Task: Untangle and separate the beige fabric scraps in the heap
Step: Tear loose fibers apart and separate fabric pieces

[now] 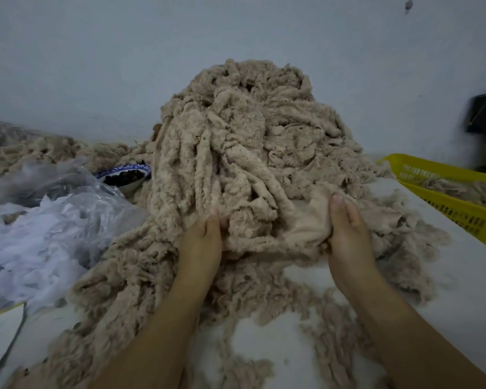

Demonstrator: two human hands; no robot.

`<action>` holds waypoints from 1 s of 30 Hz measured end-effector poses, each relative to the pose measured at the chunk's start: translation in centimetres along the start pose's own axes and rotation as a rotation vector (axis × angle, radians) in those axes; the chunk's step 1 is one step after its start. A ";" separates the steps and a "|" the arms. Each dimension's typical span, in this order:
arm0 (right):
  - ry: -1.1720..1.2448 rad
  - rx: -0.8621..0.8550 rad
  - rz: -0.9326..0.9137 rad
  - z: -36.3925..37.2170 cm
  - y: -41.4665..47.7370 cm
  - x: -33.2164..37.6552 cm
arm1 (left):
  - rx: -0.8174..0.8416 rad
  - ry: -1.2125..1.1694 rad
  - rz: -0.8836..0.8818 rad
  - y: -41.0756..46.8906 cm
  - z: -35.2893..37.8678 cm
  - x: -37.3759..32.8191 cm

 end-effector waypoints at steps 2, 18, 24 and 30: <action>0.099 -0.067 0.007 -0.5 0.4 0.2 | 0.021 0.291 0.065 0.0 -0.4 -0.2; -0.465 0.535 -0.014 2.1 -1.9 -1.5 | 0.380 -0.562 0.069 -4.2 2.0 -4.3; -0.966 0.474 -0.123 1.9 -1.3 -2.5 | 0.622 -1.002 -0.180 -3.7 1.5 -4.5; -0.840 0.449 -0.308 1.8 -1.5 -1.7 | 0.945 -1.172 -0.329 -5.5 2.4 -4.9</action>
Point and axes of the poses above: each hand's wrist, its own y-axis towards the middle knuckle, its own z-axis out of the palm, x = y × z, the point moved 1 cm from there along y, towards the middle knuckle, and after that the axes turned 8 degrees about x, right-handed, at the moved point
